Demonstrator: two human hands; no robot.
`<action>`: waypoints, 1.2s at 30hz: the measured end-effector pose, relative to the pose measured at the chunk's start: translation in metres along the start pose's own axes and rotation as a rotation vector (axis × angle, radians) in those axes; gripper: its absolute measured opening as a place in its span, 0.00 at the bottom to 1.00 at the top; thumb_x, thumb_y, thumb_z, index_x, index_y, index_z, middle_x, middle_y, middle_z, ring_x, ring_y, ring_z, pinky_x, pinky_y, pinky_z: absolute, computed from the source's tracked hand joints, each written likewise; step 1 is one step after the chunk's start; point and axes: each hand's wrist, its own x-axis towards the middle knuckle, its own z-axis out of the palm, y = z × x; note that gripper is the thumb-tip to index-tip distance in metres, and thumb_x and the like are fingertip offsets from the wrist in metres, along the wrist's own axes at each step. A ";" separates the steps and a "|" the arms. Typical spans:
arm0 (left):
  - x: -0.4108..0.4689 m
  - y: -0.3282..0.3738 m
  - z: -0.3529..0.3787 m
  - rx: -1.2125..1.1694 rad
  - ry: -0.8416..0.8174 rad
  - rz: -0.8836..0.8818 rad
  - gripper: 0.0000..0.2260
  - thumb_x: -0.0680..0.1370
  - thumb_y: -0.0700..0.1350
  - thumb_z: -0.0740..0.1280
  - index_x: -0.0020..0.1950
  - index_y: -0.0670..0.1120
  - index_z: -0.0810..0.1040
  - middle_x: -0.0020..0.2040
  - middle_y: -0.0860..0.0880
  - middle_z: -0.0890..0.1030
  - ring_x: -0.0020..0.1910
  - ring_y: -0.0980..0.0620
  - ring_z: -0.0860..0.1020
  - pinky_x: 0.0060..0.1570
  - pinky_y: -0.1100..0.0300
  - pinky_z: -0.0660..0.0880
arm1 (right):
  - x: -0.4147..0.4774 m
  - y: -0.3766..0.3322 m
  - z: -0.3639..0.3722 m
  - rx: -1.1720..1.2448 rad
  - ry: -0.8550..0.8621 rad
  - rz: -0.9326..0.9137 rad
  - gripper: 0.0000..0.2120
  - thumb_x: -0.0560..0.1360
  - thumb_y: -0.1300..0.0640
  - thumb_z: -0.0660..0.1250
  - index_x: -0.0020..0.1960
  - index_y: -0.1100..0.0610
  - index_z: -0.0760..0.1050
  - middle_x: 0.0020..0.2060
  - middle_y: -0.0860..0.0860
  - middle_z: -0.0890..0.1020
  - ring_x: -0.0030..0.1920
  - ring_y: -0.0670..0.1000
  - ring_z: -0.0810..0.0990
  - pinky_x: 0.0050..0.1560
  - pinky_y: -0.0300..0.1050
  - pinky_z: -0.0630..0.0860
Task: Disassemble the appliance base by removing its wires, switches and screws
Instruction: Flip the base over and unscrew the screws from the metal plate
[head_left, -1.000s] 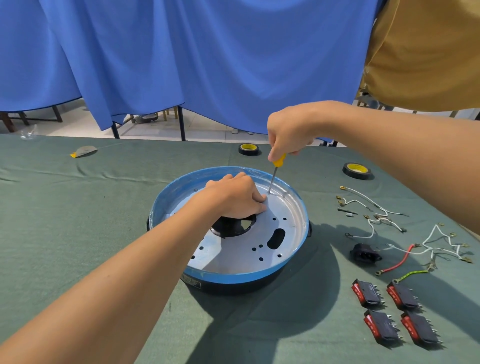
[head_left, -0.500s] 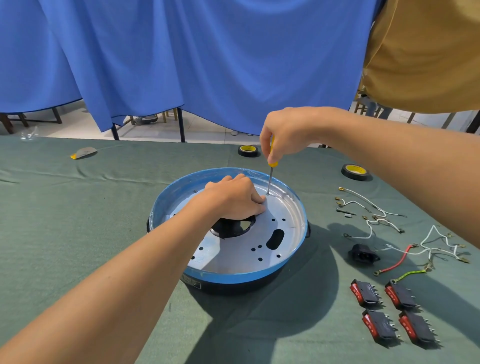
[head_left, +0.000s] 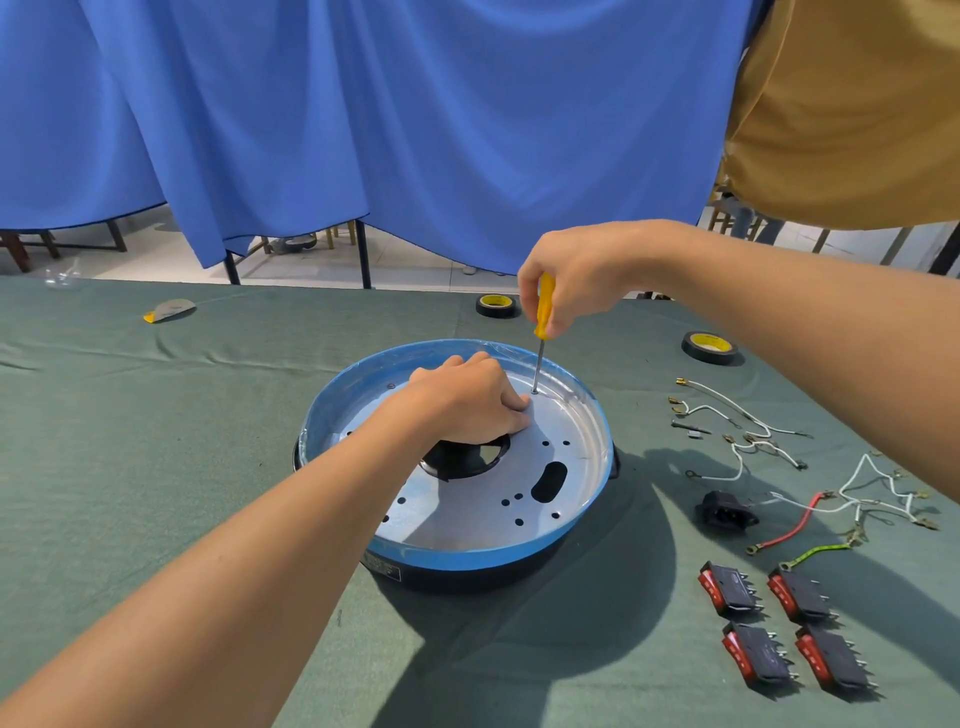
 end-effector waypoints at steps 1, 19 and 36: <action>0.000 0.000 0.000 -0.001 0.003 0.003 0.18 0.79 0.62 0.59 0.64 0.58 0.78 0.61 0.53 0.72 0.63 0.46 0.68 0.46 0.49 0.62 | 0.001 0.002 0.001 -0.001 0.005 0.020 0.10 0.74 0.46 0.71 0.41 0.51 0.78 0.38 0.50 0.80 0.35 0.49 0.76 0.31 0.40 0.70; 0.001 -0.002 0.001 0.005 0.010 0.022 0.18 0.79 0.62 0.59 0.64 0.58 0.78 0.64 0.53 0.73 0.63 0.45 0.68 0.46 0.49 0.63 | 0.004 0.011 0.007 -0.042 0.090 0.081 0.16 0.77 0.45 0.66 0.39 0.57 0.78 0.35 0.53 0.79 0.37 0.56 0.76 0.33 0.44 0.70; 0.001 -0.002 0.001 -0.004 0.018 0.018 0.18 0.79 0.62 0.59 0.64 0.57 0.79 0.63 0.53 0.74 0.62 0.46 0.69 0.45 0.50 0.63 | 0.000 0.005 0.007 0.093 0.115 0.065 0.10 0.75 0.47 0.69 0.48 0.54 0.79 0.48 0.55 0.81 0.45 0.57 0.79 0.41 0.49 0.75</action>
